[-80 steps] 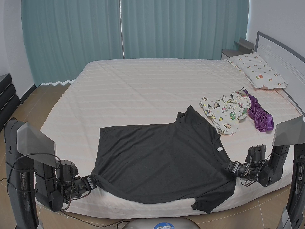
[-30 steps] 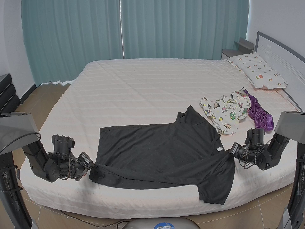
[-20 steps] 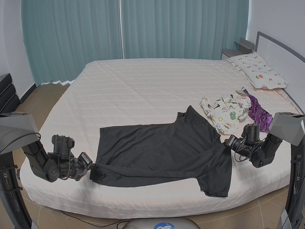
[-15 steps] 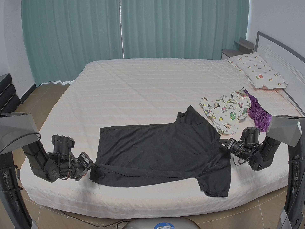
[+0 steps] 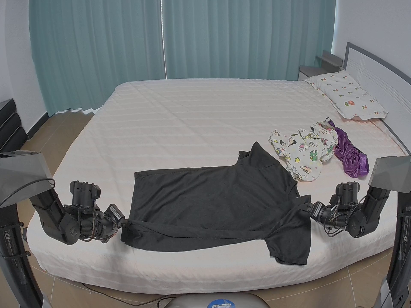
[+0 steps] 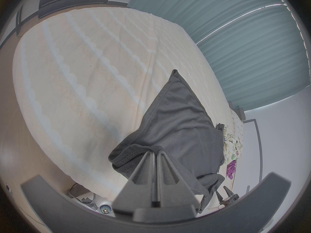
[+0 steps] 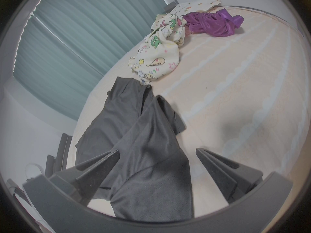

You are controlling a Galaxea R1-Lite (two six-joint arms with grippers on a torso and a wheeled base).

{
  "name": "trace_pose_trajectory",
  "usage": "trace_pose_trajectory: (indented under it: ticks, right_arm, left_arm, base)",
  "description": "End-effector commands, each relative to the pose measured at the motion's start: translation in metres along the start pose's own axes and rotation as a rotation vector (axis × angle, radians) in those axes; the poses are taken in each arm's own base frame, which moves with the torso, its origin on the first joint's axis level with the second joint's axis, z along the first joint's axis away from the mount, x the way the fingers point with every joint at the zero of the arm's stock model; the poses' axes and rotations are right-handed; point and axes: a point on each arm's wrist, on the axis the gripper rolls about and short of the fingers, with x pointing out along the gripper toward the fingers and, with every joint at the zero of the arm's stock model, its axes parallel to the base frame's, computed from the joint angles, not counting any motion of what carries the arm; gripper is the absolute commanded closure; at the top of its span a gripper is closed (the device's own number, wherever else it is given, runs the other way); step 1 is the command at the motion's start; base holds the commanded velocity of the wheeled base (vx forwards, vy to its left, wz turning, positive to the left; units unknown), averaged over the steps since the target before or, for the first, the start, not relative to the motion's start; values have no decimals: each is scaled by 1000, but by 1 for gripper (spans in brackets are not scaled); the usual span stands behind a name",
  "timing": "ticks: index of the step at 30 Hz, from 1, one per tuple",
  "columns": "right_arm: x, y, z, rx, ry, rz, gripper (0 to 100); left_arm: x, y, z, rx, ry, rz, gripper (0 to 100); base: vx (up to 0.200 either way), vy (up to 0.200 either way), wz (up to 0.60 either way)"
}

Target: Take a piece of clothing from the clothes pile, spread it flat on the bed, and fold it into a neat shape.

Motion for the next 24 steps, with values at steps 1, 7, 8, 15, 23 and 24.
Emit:
trace_pose_trajectory:
  ticks: [1, 7, 8, 15, 23, 24]
  right_arm:
    - [11, -6, -15, -45, 42, -45, 0]
    - [16, -5, -21, -76, 56, -55, 0]
    - [16, -5, -22, -79, 58, -55, 100]
    - [25, -4, -16, -81, 7, -73, 100]
    - [26, 2, -1, -70, -118, -20, 100]
    - [28, 2, -2, -74, -127, -14, 100]
  left_arm:
    - [0, 0, 3, -8, -4, -2, 100]
    - [0, 0, 3, -6, 3, -8, 100]
    - [0, 0, 3, -6, 3, -8, 100]
    - [0, 0, 3, -6, 3, -8, 100]
    - [1, 0, 3, -6, 3, -8, 100]
    - [1, 0, 3, -5, 4, -8, 100]
  base:
    - [0, 0, 0]
    - [0, 0, 0]
    - [0, 0, 0]
    - [0, 0, 0]
    - [0, 0, 0]
    - [0, 0, 0]
